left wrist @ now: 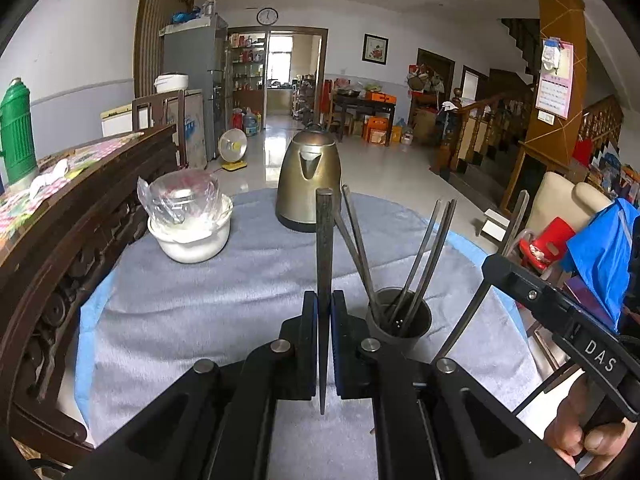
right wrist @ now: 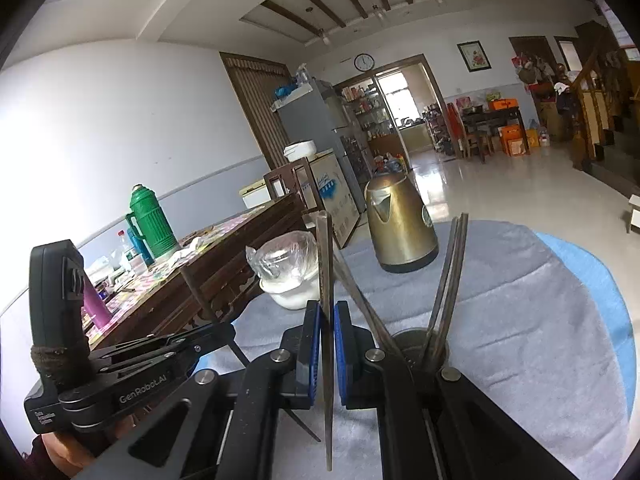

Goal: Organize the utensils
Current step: 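Lower the upright chopsticks into the grey cup with both tools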

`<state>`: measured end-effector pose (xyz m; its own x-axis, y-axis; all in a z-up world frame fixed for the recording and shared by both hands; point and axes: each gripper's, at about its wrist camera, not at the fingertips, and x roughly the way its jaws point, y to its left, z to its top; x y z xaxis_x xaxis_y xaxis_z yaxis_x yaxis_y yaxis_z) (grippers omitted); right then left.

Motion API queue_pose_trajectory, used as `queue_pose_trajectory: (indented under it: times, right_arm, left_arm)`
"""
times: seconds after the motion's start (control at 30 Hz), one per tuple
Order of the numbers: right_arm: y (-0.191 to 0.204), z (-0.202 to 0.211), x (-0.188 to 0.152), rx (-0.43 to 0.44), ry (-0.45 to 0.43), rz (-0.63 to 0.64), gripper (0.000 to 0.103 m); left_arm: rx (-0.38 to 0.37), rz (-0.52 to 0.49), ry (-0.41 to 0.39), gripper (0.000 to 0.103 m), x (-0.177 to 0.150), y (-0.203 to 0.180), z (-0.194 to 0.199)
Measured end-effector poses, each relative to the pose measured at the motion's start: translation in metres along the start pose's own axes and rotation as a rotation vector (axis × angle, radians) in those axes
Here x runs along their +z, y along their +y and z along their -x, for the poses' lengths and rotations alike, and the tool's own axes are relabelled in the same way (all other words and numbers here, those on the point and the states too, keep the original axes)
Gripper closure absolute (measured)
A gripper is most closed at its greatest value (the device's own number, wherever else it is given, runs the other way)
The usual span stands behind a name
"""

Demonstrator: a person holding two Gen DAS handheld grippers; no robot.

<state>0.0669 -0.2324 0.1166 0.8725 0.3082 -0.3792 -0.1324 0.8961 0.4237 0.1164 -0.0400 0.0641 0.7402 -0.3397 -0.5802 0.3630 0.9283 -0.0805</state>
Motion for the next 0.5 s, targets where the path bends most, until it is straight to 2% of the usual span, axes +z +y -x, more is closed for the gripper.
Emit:
queue_pose_trajectory:
  times: [0.5]
  right_arm:
    - [-0.014,0.018,0.036,-0.035,-0.071,0.020,0.095]
  left_arm:
    - [-0.032,-0.022,-0.038,0.096,0.038,-0.016,0.013]
